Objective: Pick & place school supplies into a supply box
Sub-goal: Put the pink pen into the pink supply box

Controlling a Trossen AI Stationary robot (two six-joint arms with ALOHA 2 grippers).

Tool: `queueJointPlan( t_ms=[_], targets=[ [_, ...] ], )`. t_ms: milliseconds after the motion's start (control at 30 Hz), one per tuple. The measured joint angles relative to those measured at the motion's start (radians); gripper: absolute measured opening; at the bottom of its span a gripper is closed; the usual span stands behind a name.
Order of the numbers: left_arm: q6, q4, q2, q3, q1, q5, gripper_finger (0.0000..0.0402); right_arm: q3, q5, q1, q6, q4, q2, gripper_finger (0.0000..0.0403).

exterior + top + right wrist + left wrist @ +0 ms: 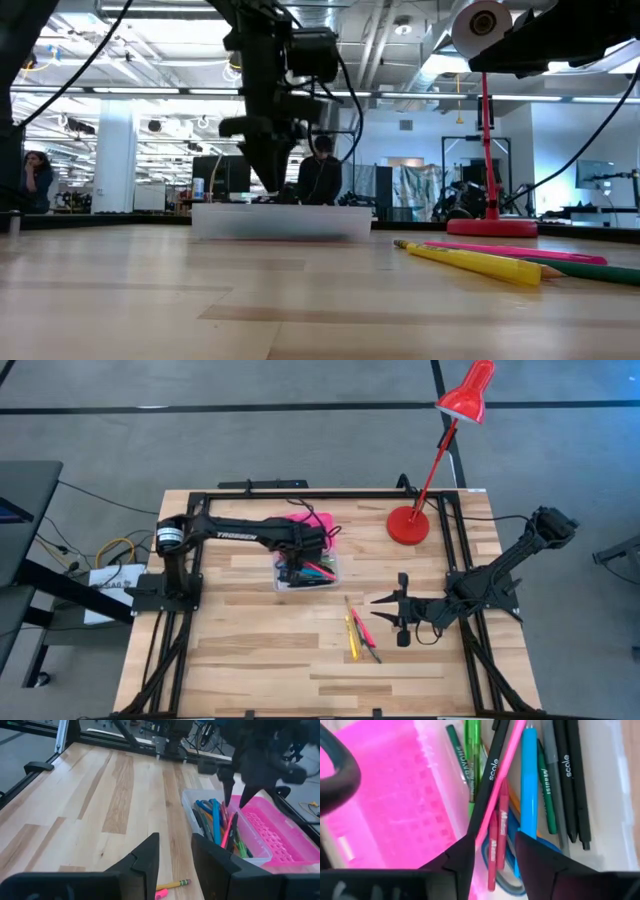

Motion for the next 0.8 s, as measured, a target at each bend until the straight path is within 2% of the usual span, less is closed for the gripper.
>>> queueJointPlan(
  t_ms=[167,367,567,800],
  targets=[
    [0.002,-0.040,-0.090,0.000,0.000,0.016,0.0141,0.000,0.000,0.000,0.033,-0.007,0.000,0.0107],
    [-0.032,-0.091,-0.259,-0.023,-0.014,0.128,0.0138,0.000,0.000,0.000,0.091,-0.037,0.000,0.0107],
    [-0.073,-0.034,-0.521,-0.221,-0.092,0.145,0.0137,0.000,0.000,0.000,0.114,-0.036,0.000,0.0107],
    [-0.148,0.198,-0.881,-0.542,-0.201,0.125,0.0137,0.000,0.000,-0.001,0.244,-0.036,0.000,0.0107]
  ],
)
